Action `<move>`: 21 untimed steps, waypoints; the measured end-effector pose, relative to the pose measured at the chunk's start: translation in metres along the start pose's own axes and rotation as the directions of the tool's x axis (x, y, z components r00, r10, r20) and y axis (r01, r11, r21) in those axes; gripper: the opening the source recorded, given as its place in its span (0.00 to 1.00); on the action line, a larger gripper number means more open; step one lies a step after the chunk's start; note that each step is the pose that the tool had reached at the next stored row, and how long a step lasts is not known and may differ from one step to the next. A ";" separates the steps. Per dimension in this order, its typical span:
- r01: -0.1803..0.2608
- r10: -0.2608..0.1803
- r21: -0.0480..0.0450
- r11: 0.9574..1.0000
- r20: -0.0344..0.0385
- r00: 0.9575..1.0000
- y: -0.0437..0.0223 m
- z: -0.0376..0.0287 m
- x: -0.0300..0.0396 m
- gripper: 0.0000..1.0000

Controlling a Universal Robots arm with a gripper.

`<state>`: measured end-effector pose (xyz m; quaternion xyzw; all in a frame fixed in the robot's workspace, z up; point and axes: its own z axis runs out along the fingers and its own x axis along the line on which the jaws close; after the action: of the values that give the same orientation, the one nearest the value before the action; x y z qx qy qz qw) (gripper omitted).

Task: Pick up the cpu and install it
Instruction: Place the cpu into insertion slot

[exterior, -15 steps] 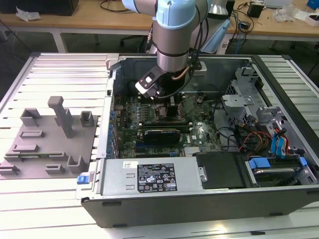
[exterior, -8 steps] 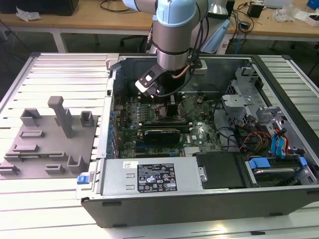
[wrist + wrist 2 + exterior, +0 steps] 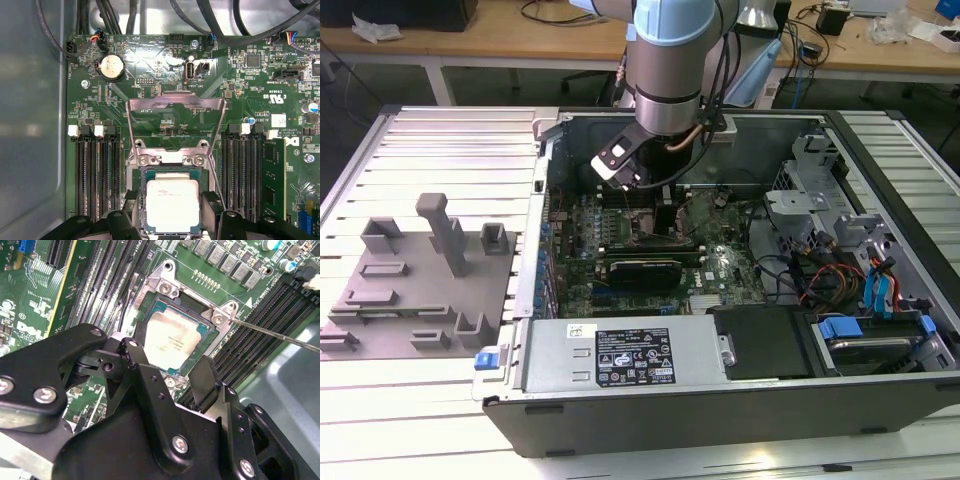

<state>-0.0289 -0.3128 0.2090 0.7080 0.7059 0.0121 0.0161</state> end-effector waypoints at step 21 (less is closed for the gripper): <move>0.000 0.000 0.000 1.000 -0.004 1.000 -0.0001 0.0019 -0.0029 0.11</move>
<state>-0.0289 -0.3157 0.2071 0.7081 0.7059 0.0134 0.0149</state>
